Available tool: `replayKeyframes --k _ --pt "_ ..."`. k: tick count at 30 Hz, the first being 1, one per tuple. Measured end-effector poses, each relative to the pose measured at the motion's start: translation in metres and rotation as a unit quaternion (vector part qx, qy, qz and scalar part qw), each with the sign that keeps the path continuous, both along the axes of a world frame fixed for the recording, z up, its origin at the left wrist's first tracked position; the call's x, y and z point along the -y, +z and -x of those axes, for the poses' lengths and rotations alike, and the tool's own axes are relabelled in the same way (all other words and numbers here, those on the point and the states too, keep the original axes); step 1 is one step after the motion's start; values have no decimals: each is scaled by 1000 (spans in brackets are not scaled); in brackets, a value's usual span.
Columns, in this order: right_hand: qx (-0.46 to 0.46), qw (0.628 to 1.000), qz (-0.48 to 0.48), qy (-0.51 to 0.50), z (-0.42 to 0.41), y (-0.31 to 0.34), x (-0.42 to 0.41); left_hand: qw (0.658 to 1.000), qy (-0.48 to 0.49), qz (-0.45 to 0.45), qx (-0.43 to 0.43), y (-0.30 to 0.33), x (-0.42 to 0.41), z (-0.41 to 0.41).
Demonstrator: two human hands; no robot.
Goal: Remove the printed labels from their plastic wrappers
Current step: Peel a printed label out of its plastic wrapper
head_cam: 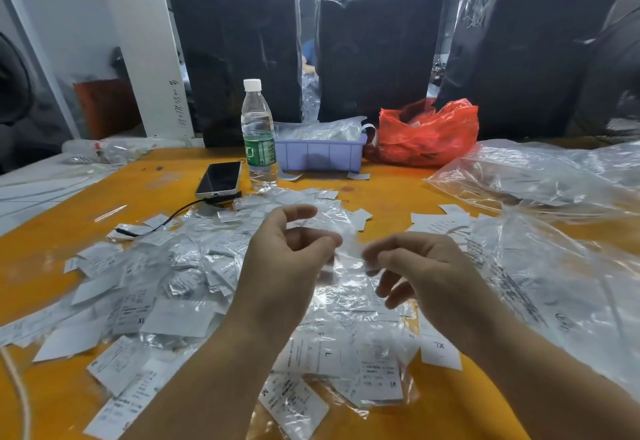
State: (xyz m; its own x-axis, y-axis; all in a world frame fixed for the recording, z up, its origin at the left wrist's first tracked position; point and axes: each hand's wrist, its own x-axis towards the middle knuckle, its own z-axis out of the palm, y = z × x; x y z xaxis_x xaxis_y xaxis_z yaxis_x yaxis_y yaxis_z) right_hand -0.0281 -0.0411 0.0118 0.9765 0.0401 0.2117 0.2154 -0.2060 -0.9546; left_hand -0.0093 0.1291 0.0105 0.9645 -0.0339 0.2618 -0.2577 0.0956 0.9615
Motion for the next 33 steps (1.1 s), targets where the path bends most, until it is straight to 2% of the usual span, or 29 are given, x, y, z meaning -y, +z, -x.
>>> replayKeyframes --k 2,4,15,17,20,23,29,33 --pt "-36 996 -50 59 1 1 -1 1000 -2 14 3 0 0 0" --pt "-49 993 -53 95 4 1 -3 1000 -1 16 12 -1 -1 0" --pt "-50 994 -67 64 7 0 -9 999 4 37 -9 0 0 -1" --pt "-48 994 -79 56 7 -1 -8 999 -16 39 -34 1 0 -1" --pt "-51 993 -100 45 5 0 -7 996 -63 -5 -62 1 2 -1" --pt "-57 991 -116 44 5 1 -7 996 -75 -21 -51 1 3 0" --pt "-62 989 -92 93 5 -1 -6 997 -56 22 -39 1 3 0" --pt "-51 991 -110 57 4 -2 -6 996 -60 6 -59 1 3 0"
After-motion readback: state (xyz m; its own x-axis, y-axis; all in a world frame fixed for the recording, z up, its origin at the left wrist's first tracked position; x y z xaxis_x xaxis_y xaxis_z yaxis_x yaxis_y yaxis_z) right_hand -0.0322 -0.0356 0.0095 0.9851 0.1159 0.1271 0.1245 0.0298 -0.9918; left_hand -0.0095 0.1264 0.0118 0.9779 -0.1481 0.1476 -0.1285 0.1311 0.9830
